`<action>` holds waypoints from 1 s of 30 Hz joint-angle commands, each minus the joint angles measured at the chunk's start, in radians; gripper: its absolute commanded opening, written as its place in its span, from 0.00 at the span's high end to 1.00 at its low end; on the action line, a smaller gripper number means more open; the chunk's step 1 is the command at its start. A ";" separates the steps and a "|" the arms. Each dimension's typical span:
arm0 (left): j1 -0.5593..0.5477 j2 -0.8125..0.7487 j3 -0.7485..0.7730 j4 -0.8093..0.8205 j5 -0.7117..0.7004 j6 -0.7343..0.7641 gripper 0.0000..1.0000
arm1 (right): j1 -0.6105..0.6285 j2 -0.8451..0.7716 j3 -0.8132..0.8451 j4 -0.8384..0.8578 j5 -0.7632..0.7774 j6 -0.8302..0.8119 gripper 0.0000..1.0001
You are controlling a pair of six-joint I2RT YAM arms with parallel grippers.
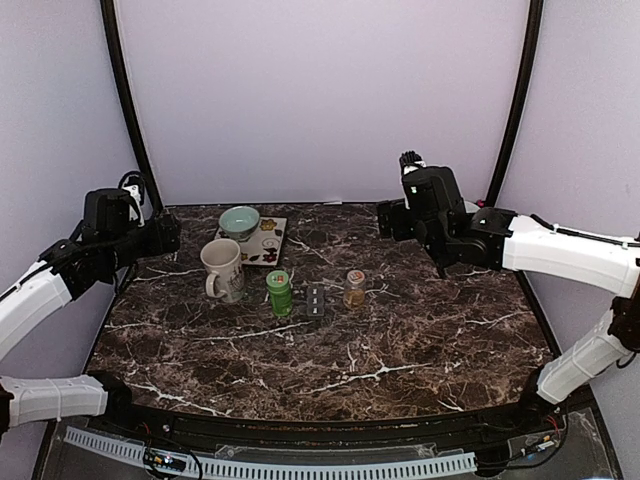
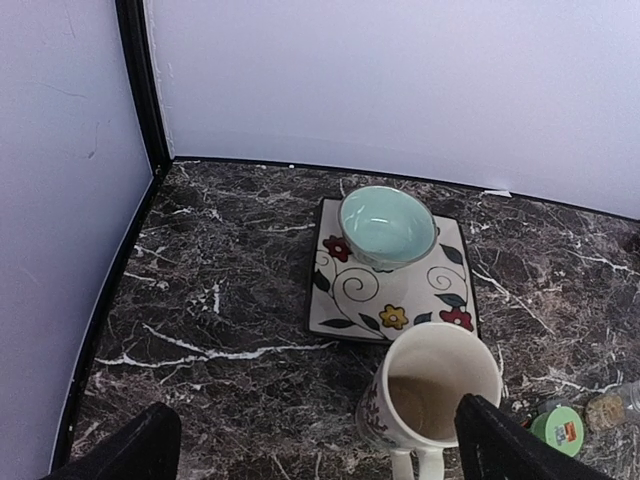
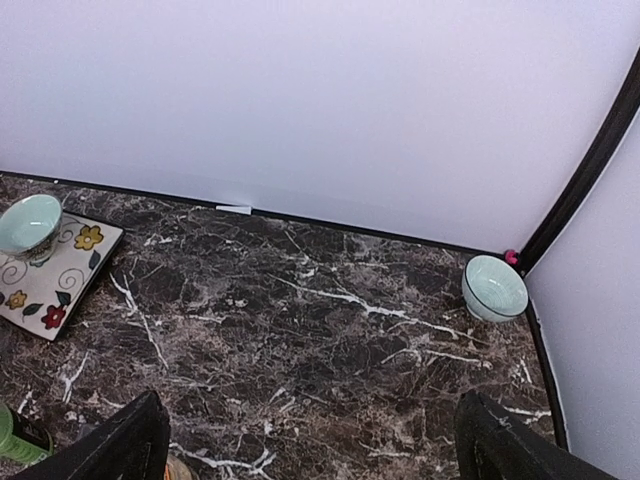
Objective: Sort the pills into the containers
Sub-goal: Pick up the pill bottle from the center of the board.
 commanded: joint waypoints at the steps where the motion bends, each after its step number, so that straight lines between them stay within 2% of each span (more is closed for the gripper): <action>1: -0.091 0.053 0.040 0.052 -0.095 -0.007 0.01 | 0.003 0.001 0.020 0.145 -0.038 -0.107 0.00; 4: -0.147 0.128 0.071 0.049 -0.146 -0.001 0.01 | 0.004 0.005 0.023 0.193 -0.162 -0.155 0.01; 9: -0.189 0.156 0.105 0.055 -0.180 -0.011 0.01 | 0.006 -0.020 0.023 0.229 -0.333 -0.079 0.22; 11: -0.193 0.156 0.111 0.054 -0.175 -0.016 0.01 | 0.021 -0.010 0.036 0.208 -0.343 -0.033 0.25; 19: -0.214 0.091 0.088 0.000 -0.170 -0.038 0.01 | 0.162 0.155 0.215 -0.045 -0.261 0.186 0.27; 27: -0.230 0.039 0.086 -0.100 -0.181 -0.102 0.02 | 0.302 0.484 0.604 -0.411 -0.203 0.334 0.26; 30: -0.239 0.048 0.102 -0.117 -0.178 -0.108 0.02 | 0.333 0.566 0.690 -0.514 -0.205 0.405 0.26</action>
